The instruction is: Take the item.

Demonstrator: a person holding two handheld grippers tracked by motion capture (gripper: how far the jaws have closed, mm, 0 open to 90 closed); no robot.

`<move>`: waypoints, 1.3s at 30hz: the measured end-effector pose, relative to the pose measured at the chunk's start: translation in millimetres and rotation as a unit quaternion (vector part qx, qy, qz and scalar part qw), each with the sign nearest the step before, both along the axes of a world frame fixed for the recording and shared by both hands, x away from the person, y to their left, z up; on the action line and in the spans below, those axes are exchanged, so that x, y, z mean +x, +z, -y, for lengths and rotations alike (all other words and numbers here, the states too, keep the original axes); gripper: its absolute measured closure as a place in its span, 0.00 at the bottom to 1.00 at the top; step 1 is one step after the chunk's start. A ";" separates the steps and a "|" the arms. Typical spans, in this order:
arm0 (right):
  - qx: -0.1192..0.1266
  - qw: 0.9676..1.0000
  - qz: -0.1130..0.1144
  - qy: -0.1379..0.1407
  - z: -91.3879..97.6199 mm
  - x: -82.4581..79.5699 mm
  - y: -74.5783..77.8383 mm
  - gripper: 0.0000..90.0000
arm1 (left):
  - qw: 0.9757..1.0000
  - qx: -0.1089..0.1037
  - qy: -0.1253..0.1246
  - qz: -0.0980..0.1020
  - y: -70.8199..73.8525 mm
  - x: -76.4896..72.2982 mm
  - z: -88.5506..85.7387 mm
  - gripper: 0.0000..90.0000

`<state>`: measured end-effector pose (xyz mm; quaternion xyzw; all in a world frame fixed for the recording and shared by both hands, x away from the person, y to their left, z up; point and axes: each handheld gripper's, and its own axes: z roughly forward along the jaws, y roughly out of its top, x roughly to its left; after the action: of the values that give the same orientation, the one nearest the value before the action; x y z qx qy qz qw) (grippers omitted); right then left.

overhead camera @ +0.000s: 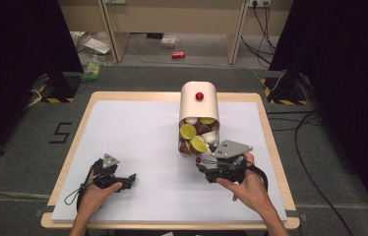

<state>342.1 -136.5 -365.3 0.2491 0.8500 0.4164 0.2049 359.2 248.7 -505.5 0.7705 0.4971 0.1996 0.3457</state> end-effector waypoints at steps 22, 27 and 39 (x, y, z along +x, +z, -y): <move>0.064 0.998 -0.003 -0.019 -18.1 28.8 6.9 0.36 | 1.000 0.000 0.000 0.000 -0.1 0.0 0.0 0.00; 0.065 0.998 -0.009 -0.021 -19.7 36.0 4.4 0.37 | 1.000 0.000 0.000 0.000 -0.1 0.0 0.1 0.00; 0.066 0.997 -0.020 -0.025 -19.1 45.1 0.8 0.37 | 1.000 0.000 0.000 0.000 -0.1 0.1 0.2 0.00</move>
<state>387.2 -117.4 -364.4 0.2916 0.8179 0.4617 0.1813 359.3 248.5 -505.7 0.7703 0.4971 0.2002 0.3457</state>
